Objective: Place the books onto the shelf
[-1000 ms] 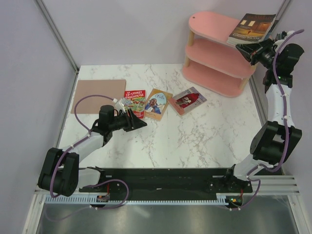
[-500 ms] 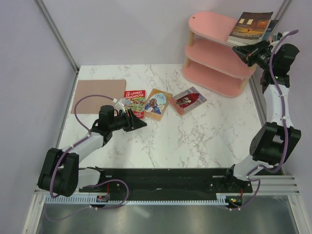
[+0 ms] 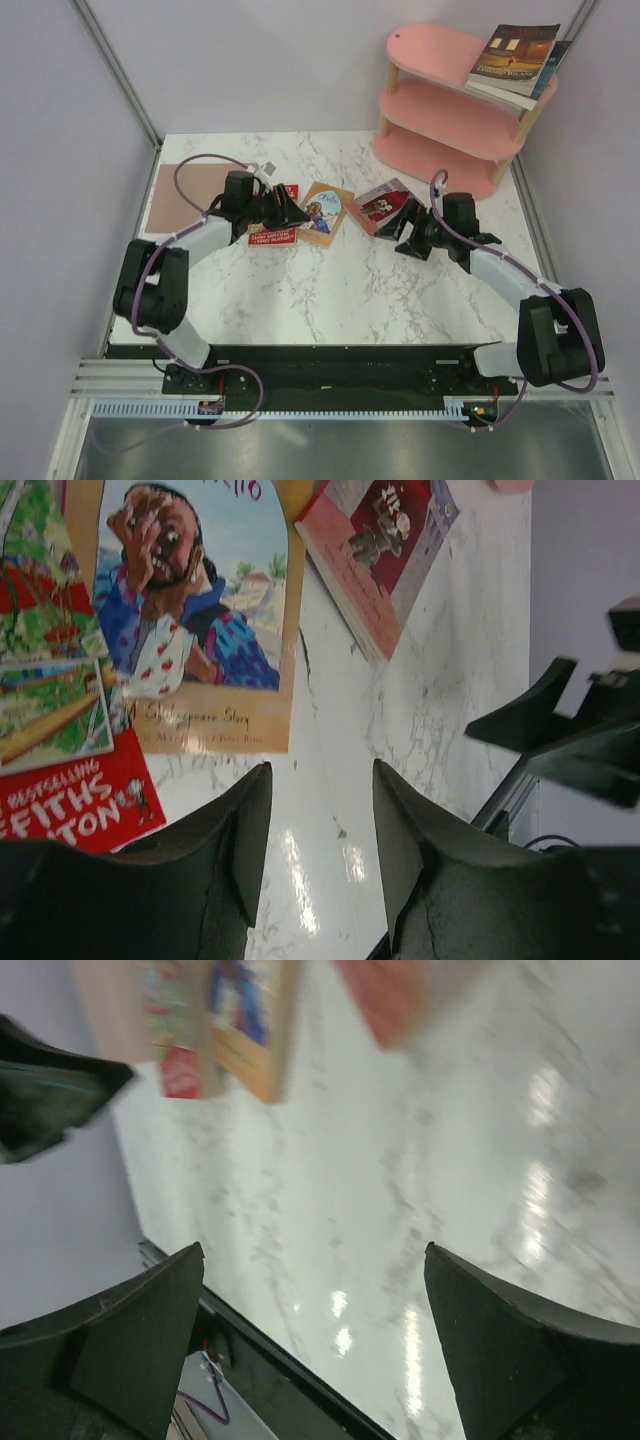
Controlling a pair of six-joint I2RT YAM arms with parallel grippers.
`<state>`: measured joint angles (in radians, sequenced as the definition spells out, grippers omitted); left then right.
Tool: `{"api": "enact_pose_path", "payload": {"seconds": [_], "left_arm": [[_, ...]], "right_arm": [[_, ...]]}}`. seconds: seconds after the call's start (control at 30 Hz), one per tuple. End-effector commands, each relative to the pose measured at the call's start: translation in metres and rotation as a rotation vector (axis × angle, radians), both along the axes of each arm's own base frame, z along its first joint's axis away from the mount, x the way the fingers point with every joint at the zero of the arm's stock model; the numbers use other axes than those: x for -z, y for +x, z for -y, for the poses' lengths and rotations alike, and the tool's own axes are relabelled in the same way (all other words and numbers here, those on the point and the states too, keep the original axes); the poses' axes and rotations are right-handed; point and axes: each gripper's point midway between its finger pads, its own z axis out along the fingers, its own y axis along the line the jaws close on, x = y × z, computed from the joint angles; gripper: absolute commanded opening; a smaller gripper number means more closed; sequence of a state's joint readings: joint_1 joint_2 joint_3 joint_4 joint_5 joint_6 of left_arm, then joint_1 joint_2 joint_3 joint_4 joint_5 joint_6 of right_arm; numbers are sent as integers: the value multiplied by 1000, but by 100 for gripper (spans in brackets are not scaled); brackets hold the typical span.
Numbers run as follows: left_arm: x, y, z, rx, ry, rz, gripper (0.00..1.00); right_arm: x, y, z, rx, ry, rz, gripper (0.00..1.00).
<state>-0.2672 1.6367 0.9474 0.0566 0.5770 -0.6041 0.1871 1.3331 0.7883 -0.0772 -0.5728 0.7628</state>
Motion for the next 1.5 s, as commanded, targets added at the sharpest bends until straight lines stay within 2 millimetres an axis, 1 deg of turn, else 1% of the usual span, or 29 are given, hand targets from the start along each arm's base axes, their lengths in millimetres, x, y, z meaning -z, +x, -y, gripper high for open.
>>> {"api": "enact_pose_path", "payload": {"seconds": [0.0, 0.03, 0.07, 0.1, 0.13, 0.17, 0.23, 0.27, 0.3, 0.33, 0.37, 0.43, 0.47, 0.5, 0.53, 0.57, 0.67, 0.83, 0.93, 1.03, 1.1, 1.13, 1.17, 1.23, 1.27, 1.3, 1.33, 1.37, 1.47], "left_arm": [[-14, 33, 34, 83, 6, 49, 51], [-3, 41, 40, 91, 13, 29, 51], [-17, 54, 54, 107, -1, 70, 51], [-12, 58, 59, 108, 9, 51, 51], [-12, 65, 65, 112, 11, 52, 50], [-8, 78, 78, 118, 10, 49, 50], [1, 89, 88, 114, 12, 24, 49], [3, 102, 99, 112, 1, 25, 49], [9, 107, 105, 118, -1, 14, 48], [12, 109, 111, 122, -1, 0, 48], [17, 119, 124, 135, -1, 5, 48], [26, 121, 136, 150, 24, -16, 49], [15, 126, 150, 174, 29, 24, 49], [33, 129, 154, 172, 58, 7, 49], [38, 130, 159, 178, 72, 7, 50], [34, 130, 168, 192, 85, 18, 50], [54, 127, 173, 190, 135, 5, 50], [80, 117, 169, 201, 196, -19, 51], [88, 106, 171, 239, 224, -17, 51], [98, 95, 174, 262, 237, -39, 51], [103, 89, 174, 274, 231, -60, 51], [109, 84, 173, 279, 238, -76, 50], [112, 81, 172, 282, 241, -85, 50], [117, 73, 172, 297, 251, -93, 50], [117, 73, 170, 298, 257, -86, 50], [117, 72, 170, 302, 259, -87, 50], [118, 71, 169, 305, 260, -91, 50], [117, 70, 168, 306, 262, -92, 50], [110, 67, 165, 308, 264, -88, 49]], "right_arm": [[53, 4, 25, 169, -33, -24, 98], [58, 6, 27, 204, -15, -25, 98], [72, -2, 29, 260, 33, -81, 98], [66, 11, 28, 287, 81, -10, 98], [69, 14, 30, 318, 103, -4, 98], [75, 15, 32, 343, 123, -19, 98], [89, 28, 31, 381, 146, -53, 98], [89, 37, 29, 384, 160, -54, 98], [102, 43, 27, 401, 182, -92, 98], [107, 47, 25, 407, 195, -111, 98], [109, 55, 24, 412, 208, -115, 98], [124, 62, 22, 439, 240, -150, 98], [127, 67, 22, 452, 247, -153, 98], [135, 68, 23, 461, 248, -167, 98], [139, 69, 23, 474, 250, -181, 98], [140, 73, 25, 486, 246, -174, 98], [146, 76, 27, 500, 223, -178, 98], [151, 83, 34, 520, 160, -174, 98], [151, 91, 32, 515, 152, -166, 98], [146, 105, 27, 516, 164, -141, 97], [145, 111, 20, 509, 169, -128, 89], [140, 118, 17, 508, 175, -107, 85], [140, 121, 12, 500, 179, -100, 73], [134, 132, 5, 494, 198, -80, 55], [139, 132, -1, 481, 196, -91, 40], [141, 133, -4, 472, 195, -89, 33], [136, 138, -11, 454, 202, -75, 26], [143, 136, -13, 449, 189, -88, 15], [147, 131, -19, 412, 144, -91, 6]]}}
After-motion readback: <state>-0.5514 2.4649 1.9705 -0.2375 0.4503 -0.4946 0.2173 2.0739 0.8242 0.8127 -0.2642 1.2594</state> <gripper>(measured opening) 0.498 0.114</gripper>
